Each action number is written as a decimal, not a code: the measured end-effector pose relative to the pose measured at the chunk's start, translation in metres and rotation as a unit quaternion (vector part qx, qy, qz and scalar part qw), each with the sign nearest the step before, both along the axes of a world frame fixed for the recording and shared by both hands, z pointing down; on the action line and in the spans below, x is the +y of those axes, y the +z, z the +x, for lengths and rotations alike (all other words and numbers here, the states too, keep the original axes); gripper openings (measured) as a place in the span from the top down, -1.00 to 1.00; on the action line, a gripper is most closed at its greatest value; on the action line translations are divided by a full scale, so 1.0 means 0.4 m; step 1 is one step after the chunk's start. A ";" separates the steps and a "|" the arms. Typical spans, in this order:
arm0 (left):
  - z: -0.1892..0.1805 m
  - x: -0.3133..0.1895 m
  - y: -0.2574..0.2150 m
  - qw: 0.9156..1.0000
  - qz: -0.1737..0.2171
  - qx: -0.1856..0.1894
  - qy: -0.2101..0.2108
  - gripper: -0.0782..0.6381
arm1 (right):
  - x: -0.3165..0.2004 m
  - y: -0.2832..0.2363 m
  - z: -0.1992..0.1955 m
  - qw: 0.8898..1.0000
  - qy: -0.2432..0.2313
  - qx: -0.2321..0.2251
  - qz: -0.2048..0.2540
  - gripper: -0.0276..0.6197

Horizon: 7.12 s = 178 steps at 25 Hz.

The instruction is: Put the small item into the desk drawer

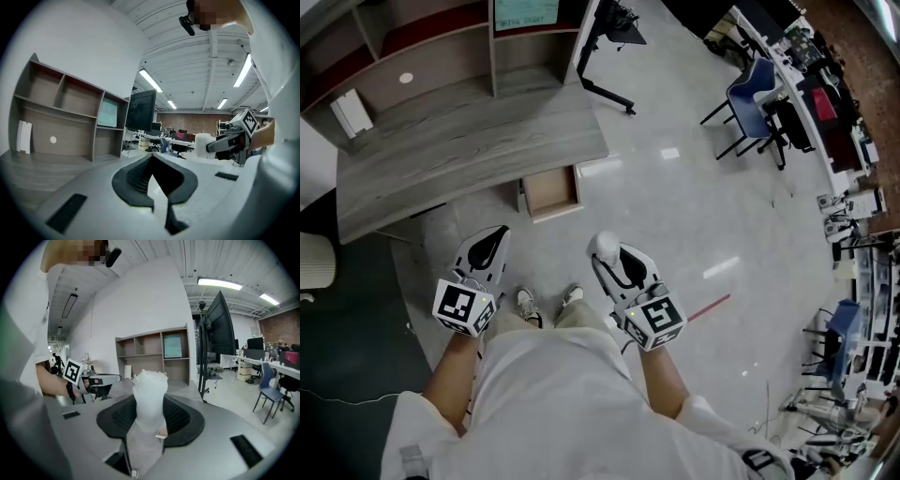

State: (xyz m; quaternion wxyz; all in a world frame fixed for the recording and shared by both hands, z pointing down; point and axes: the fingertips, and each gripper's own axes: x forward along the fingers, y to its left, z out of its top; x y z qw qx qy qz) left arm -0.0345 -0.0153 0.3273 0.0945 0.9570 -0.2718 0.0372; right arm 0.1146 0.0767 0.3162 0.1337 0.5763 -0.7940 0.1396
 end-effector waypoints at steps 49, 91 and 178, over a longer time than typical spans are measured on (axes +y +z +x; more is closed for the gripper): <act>0.042 -0.115 0.324 0.987 -0.081 -0.042 -0.133 0.77 | -0.397 0.479 0.083 0.960 -0.224 0.121 -0.116 0.42; 0.051 -0.166 0.575 0.974 -0.133 -0.027 -0.181 0.77 | -0.529 0.924 0.051 0.888 -0.356 0.249 -0.149 0.42; -0.047 -0.075 0.656 0.953 -0.179 -0.054 -0.240 0.77 | -0.528 1.248 0.012 0.758 -0.442 0.411 -0.247 0.31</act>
